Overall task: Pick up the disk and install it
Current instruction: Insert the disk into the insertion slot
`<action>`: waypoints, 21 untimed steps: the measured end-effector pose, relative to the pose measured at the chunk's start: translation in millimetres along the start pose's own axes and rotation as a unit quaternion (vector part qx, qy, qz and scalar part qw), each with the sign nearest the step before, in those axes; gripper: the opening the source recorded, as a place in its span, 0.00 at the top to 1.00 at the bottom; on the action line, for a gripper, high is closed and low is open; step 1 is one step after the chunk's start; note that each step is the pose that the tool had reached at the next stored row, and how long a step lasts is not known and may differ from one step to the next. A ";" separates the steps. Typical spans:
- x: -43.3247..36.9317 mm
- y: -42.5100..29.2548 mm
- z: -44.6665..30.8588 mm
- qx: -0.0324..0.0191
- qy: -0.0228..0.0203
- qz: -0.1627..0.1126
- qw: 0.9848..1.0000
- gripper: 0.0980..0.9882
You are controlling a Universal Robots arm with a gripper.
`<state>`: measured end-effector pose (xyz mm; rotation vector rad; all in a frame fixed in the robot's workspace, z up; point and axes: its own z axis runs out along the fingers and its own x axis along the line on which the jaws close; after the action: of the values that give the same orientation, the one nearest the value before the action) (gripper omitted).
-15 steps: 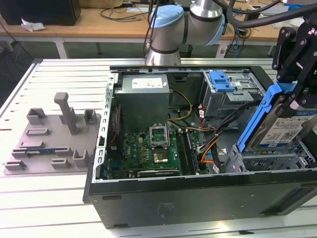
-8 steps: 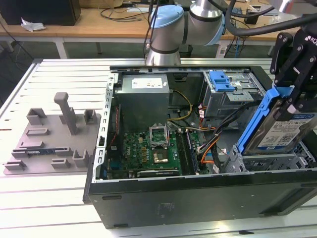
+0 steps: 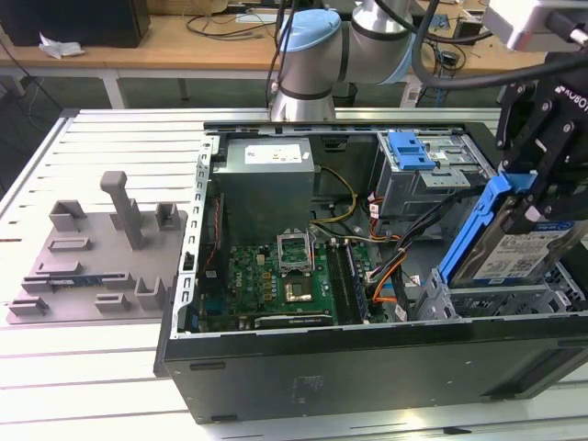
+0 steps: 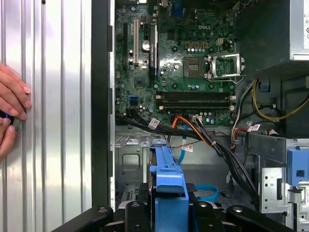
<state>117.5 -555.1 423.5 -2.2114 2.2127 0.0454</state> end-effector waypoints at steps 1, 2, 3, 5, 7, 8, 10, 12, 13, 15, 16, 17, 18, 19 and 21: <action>0.0 0.0 1.2 0.000 0.000 0.000 1.000 0.70; 0.1 0.0 3.3 0.000 0.000 0.000 1.000 0.70; 0.1 -0.1 4.7 0.000 0.000 0.000 1.000 0.70; 0.2 -0.1 7.7 0.000 0.000 0.000 1.000 0.70; 0.3 -0.1 10.7 0.000 0.000 0.000 1.000 0.70; 0.3 -0.1 11.9 0.000 0.000 0.000 1.000 0.70; 0.4 -0.2 14.4 0.000 0.000 0.000 1.000 0.70; 0.5 -0.2 17.3 0.000 0.000 0.000 1.000 0.70; 0.5 -0.2 19.5 0.000 0.000 0.000 1.000 0.70; 0.6 -0.3 22.2 0.000 0.000 0.000 1.000 0.70; 0.7 -0.3 23.6 0.000 0.000 0.000 1.000 0.70; 0.7 -0.3 25.0 0.000 0.000 0.000 1.000 0.70; 0.8 -0.3 27.2 0.000 0.000 0.000 1.000 0.70; 0.8 -0.3 28.2 0.000 0.000 0.000 1.000 0.70; 0.9 -0.4 31.9 0.000 0.000 0.000 1.000 0.70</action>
<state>117.5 -555.0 391.6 -2.2113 2.2127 0.0453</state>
